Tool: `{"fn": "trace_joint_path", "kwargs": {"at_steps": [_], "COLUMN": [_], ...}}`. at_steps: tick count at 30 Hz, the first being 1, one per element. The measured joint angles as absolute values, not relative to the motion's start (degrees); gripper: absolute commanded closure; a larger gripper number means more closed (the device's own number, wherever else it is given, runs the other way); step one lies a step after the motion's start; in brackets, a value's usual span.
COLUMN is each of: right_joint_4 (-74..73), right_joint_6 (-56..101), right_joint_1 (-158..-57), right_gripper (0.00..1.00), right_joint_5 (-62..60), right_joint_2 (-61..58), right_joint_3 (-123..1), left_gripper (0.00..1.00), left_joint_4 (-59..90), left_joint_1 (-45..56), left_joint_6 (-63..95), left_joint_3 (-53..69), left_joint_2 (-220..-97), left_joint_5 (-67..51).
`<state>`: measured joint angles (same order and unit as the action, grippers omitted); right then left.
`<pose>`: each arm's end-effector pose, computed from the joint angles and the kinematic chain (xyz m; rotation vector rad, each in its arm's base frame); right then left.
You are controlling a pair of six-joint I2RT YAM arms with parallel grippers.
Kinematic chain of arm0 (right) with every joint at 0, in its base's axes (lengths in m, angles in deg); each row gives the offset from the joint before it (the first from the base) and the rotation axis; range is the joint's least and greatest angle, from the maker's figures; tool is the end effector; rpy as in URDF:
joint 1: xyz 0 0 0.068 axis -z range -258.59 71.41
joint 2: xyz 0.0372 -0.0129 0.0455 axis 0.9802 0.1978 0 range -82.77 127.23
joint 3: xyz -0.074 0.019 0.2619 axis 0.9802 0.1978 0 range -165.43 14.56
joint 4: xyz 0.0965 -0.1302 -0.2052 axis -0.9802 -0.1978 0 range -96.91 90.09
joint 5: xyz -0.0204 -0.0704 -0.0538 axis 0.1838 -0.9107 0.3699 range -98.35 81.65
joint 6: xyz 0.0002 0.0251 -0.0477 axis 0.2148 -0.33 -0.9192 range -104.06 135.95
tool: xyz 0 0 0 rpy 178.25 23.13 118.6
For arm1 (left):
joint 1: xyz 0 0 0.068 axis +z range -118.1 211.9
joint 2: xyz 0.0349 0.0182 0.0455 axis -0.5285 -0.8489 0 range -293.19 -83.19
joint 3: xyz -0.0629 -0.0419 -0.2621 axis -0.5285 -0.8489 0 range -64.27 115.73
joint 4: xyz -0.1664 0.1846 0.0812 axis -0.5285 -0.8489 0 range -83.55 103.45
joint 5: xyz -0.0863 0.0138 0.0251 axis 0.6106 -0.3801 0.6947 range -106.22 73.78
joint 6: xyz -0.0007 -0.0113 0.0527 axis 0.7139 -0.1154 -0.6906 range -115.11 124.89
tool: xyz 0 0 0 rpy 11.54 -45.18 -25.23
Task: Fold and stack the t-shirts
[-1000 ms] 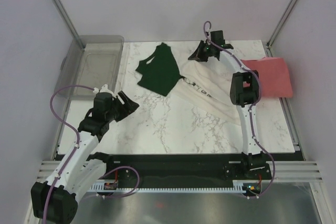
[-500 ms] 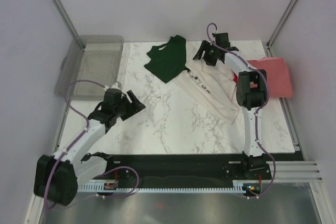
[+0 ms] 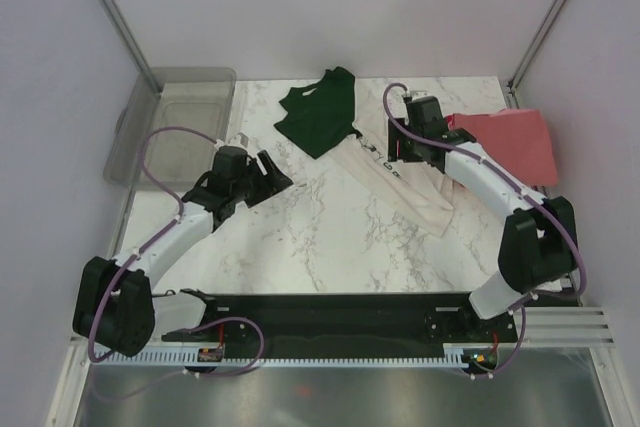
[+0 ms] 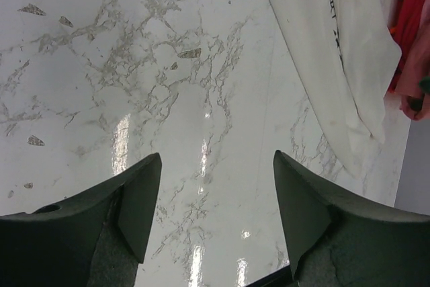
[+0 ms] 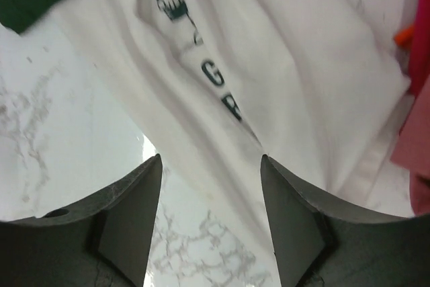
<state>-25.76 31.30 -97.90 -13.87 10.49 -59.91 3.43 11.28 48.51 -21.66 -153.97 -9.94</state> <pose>0.3448 0.1172 0.2781 -0.0338 2.3524 0.1846 0.2451 -0.0965 0.2323 -0.4041 2.2997 -0.7113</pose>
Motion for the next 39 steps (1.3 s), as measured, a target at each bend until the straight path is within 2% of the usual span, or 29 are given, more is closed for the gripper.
{"fn": "trace_joint_path", "kwargs": {"at_steps": [5,11,15,27,28,31,32,33,35,39], "right_joint_4": [-28.8,-31.9,-32.2,-32.3,-32.4,-32.8,-32.6,-32.6,-32.4,-34.3], "right_joint_6": [33.5,37.4,38.9,39.5,39.6,40.1,40.2,40.2,40.9,43.4], "right_joint_1": [-102.8,-106.1,-106.3,-106.6,-106.6,-106.7,-106.7,-106.8,-107.7,-114.0], "right_gripper": [0.35,0.37,0.41,0.44,0.47,0.71,0.84,0.89,0.97,0.98], "right_joint_5": [-19.0,-21.3,-23.0,-27.7,-28.2,-29.7,-29.8,-29.9,-29.8,-28.2], "right_joint_2": [0.7,-7.2,-6.4,4.5,5.7,9.0,9.7,10.2,10.4,10.4], "right_joint_3": [-45.8,-37.1,-35.0,-34.8,-34.9,-36.6,-37.0,-37.4,-37.4,-38.0], "left_gripper": [0.25,0.25,0.25,0.25,0.25,0.25,0.25,0.25,0.25,0.24], "left_joint_4": [3.7,3.8,3.8,3.8,3.8,3.8,3.7,3.7,3.4,3.0], "left_joint_1": [11.3,11.3,11.3,11.2,11.2,11.3,11.2,11.2,11.2,11.2], "left_joint_6": [48.5,48.5,48.4,48.3,48.2,48.2,48.2,48.1,47.9,47.6], "left_joint_3": [-22.8,-27.2,-28.8,-29.3,-29.4,-29.6,-29.7,-29.8,-29.9,-29.9], "left_joint_2": [-150.3,-144.4,-142.3,-141.5,-141.5,-141.5,-141.4,-141.2,-140.6,-139.2], "left_joint_5": [-9.6,-9.5,-9.3,-8.0,-8.0,-8.0,-8.0,-8.0,-8.1,-8.8]}}
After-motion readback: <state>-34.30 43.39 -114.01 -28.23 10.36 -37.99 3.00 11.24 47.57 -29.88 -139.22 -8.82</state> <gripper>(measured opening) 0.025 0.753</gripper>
